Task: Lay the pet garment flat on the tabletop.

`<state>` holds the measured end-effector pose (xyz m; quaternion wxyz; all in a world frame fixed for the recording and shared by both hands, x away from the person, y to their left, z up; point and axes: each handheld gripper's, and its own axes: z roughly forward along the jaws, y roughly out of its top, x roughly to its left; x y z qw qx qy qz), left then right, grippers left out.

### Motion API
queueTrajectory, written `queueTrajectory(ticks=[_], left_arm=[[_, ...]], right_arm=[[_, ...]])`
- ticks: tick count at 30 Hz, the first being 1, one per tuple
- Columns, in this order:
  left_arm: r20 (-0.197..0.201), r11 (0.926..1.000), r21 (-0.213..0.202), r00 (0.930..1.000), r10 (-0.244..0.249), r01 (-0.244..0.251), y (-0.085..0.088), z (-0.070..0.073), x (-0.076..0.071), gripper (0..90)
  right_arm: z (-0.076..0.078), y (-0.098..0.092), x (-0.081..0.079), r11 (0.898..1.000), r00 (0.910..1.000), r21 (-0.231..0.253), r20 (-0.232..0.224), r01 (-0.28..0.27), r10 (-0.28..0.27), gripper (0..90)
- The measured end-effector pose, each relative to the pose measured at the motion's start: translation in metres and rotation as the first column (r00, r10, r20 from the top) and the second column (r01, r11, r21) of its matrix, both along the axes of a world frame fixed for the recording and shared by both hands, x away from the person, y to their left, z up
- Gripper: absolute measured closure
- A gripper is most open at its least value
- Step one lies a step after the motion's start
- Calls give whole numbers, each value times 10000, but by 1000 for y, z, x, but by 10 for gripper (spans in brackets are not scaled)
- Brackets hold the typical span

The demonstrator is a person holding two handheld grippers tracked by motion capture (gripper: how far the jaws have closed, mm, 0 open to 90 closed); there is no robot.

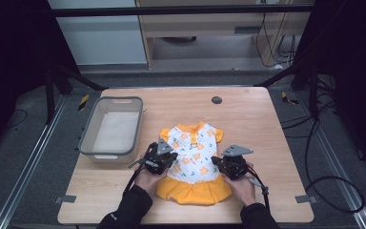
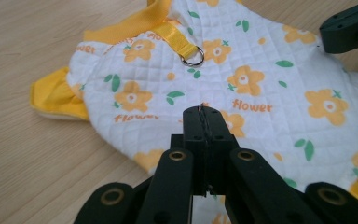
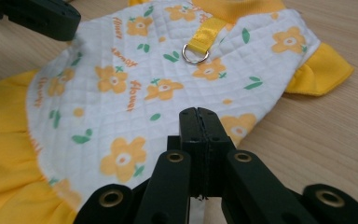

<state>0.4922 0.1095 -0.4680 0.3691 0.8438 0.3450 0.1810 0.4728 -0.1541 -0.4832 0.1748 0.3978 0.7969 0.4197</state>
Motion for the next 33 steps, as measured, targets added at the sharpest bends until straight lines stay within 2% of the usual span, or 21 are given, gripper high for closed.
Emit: queueTrajectory(ticks=[4, 7, 8, 12, 15, 17, 20, 22, 24, 29, 33], left_arm=[[-412, 9982, 552, 9989, 238, -215, -3, -16, 10, 893], [-570, 9971, 677, 9977, 379, -340, 1, -21, 14, 891], [-557, 9965, 729, 9974, 457, -416, 2, -23, 16, 888], [-792, 9981, 297, 9953, 554, -532, 5, -26, 22, 874], [-819, 9978, 232, 9946, 642, -625, 7, -24, 21, 838], [-848, 9980, -23, 9944, 623, -628, 11, -20, 17, 804], [-546, 9986, -289, 9976, 426, -442, 18, -7, 4, 739], [-332, 9980, -604, 9993, 169, -189, 27, -1, -7, 683], [-232, 9976, -654, 9995, 213, -227, 36, 3, -16, 633], [-98, 9952, -956, 9998, 183, -192, 60, 5, -36, 494], [35, 9935, -1043, 9990, 452, -446, 86, -1, -54, 405]], right_arm=[[-12, 4, 18, 9988, 9996, -435, -200, 207, -216, 900], [-21, 2, 23, 9953, 9982, -892, -429, 372, -412, 900], [-22, 1, 24, 9970, 9982, -670, -429, 395, -424, 900], [-22, 0, 24, 9958, 9976, -754, -415, 514, -546, 900], [-20, 1, 23, 9962, 9981, -701, -296, 519, -541, 899], [-16, -2, 21, 9975, 9986, -498, -124, 508, -514, 898], [-4, -8, 16, 9984, 9983, -130, 175, 550, -548, 867], [5, -17, 10, 9970, 9973, 413, 314, 649, -662, 821], [11, -25, 4, 9943, 9966, 796, 352, 709, -739, 760], [11, -45, -10, 9894, 9899, 775, 617, 1227, -1276, 421], [3, -60, -17, 9860, 9861, 655, 544, 1532, -1568, 309]])
